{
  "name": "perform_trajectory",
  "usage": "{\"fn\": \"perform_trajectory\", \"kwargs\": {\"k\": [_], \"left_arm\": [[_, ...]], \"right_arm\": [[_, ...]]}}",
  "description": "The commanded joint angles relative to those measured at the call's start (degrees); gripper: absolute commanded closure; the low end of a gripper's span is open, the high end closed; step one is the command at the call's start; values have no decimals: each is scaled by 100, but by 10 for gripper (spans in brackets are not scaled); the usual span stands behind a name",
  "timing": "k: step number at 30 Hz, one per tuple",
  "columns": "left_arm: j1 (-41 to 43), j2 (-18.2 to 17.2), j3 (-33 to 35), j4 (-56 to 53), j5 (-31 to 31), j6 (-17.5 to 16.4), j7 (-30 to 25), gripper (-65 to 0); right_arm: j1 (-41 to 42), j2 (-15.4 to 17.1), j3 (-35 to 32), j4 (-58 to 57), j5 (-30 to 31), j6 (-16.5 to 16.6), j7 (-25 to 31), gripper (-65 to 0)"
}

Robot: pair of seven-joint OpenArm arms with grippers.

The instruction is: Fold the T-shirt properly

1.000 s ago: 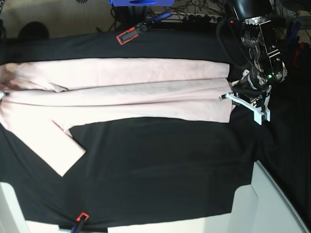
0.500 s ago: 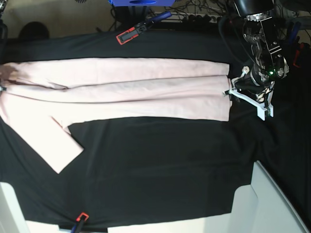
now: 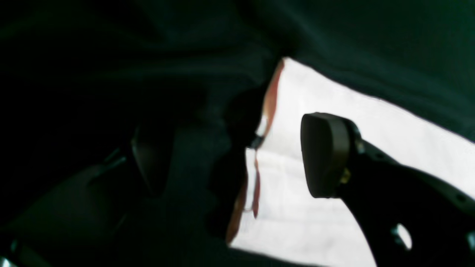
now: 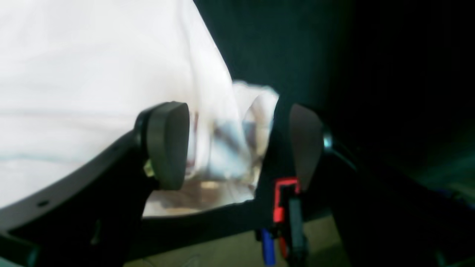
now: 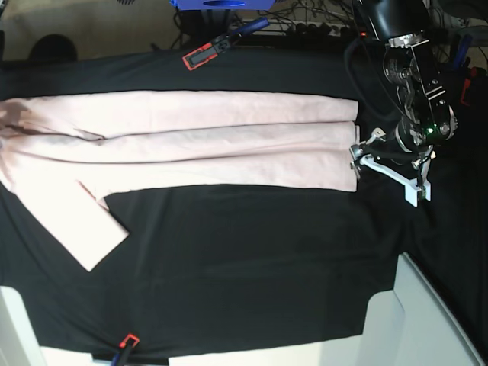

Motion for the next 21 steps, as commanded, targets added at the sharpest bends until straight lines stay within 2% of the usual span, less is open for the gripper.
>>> {"fn": "perform_trajectory", "kwargs": {"k": [1, 5, 8, 11, 15, 18, 21], "left_arm": [[-150, -49, -116, 171, -42, -18, -74, -519], [-414, -23, -564, 100, -7, -18, -66, -519], [-572, -58, -555, -164, 2, -18, -66, -519], [-634, -67, -573, -287, 2, -18, -74, -517], [-572, -67, -599, -269, 2, -18, -92, -517], [-564, -225, -608, -287, 2, -18, -92, -517], [-520, -366, -608, -278, -7, -18, -92, -517]], "right_arm": [[84, 147, 58, 100, 6, -11, 86, -408], [400, 156, -73, -164, -3, -11, 359, -408], [972, 217, -610, -955, -11, -11, 728, -408], [1526, 358, -1295, -1983, -11, -11, 1317, -408], [2370, 384, -2157, -3592, -11, -11, 2222, -408], [2809, 446, -2403, -4753, -11, -11, 2829, -408], [2923, 455, -2412, -5350, -11, -11, 3357, -408]]}}
